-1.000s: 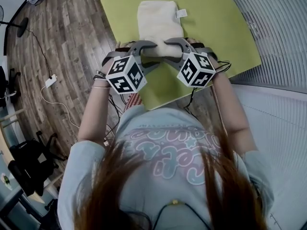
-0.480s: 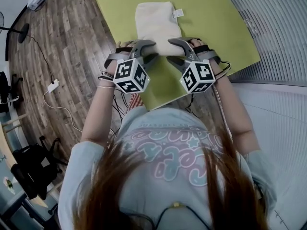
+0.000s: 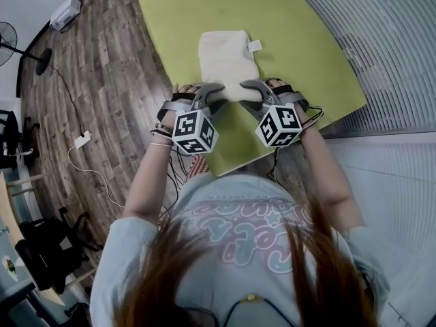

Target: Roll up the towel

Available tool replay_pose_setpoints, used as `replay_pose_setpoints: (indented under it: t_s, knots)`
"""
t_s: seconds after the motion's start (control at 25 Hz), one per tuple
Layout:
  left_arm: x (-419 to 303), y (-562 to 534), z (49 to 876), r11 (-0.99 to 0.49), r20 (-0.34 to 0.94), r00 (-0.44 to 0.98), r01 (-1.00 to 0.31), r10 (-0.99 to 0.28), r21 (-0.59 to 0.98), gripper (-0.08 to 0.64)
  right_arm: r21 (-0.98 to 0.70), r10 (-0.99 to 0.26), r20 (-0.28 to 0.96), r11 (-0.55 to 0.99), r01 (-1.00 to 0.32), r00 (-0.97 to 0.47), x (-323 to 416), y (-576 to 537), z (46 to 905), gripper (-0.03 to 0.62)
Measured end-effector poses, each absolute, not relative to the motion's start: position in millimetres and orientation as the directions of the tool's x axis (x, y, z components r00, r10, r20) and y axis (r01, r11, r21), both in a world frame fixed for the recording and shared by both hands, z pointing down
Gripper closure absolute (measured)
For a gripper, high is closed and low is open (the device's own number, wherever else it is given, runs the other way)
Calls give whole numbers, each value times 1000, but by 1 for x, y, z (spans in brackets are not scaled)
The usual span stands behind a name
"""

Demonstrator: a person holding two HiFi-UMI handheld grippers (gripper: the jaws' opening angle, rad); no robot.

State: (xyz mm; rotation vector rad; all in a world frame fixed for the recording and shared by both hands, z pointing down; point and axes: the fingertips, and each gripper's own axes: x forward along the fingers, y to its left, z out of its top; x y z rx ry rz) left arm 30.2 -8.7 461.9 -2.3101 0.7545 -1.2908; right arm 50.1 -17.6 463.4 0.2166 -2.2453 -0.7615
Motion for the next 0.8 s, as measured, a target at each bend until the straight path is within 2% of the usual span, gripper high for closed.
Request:
replay_pose_setpoints:
  t_s: [0.12, 0.52, 0.8]
  knots:
    - [31, -2, 451, -789, 656, 439, -317, -614, -527, 465, 594, -378, 586, 802, 63, -716, 53, -11, 453, 443]
    - [42, 61, 453, -842, 684, 492, -353, -538, -409, 469, 443, -207, 638, 886, 135, -742, 66, 52, 456, 443]
    - [39, 43, 450, -862, 710, 491, -340, -504, -377, 454, 223, -61, 703, 965, 138, -708, 62, 38, 456, 448]
